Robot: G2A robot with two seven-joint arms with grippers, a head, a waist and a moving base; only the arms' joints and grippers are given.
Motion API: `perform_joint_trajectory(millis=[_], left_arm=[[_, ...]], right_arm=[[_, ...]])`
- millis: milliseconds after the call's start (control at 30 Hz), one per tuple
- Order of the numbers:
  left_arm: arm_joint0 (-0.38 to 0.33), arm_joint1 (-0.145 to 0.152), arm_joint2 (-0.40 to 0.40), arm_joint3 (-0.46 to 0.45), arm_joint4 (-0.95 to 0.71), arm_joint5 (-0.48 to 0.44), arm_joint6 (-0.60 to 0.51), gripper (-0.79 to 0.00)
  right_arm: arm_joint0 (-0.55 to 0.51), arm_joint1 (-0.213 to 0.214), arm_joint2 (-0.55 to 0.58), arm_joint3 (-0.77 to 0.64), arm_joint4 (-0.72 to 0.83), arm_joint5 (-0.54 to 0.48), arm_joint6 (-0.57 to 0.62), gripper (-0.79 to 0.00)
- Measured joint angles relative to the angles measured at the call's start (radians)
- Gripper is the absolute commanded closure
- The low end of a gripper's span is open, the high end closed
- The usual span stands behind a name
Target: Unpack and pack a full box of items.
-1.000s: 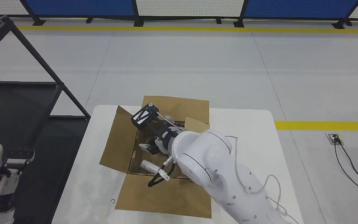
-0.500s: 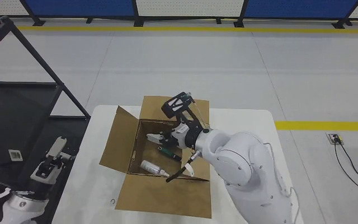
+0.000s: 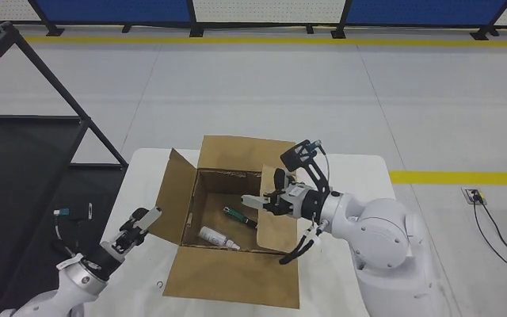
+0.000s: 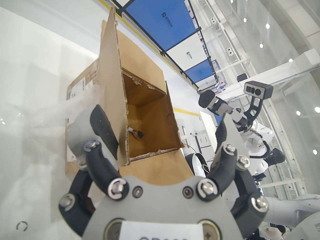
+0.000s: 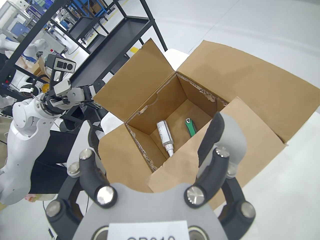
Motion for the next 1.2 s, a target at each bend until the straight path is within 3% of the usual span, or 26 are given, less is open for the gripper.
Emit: perform_joint_trajectory(millis=[200,367,733,1200], left_arm=[[-0.002,0.004,0.053,-0.05,0.01,0.003,-0.007,-0.785],[-0.025,0.007,0.143,-0.053,0.082,0.0,0.006,-0.785],[-0.16,0.01,0.333,0.039,0.185,0.073,-0.021,-0.785],[-0.245,0.013,0.42,0.141,0.219,0.129,-0.024,-0.785]], right_arm=[[0.022,0.01,0.019,0.101,0.108,-0.001,0.033,-0.785],[0.072,0.017,0.018,0.226,0.187,-0.027,0.051,-0.785],[0.13,0.031,-0.024,0.384,0.243,-0.053,0.049,-0.785],[0.184,0.045,-0.077,0.508,0.295,-0.081,0.043,-0.785]])
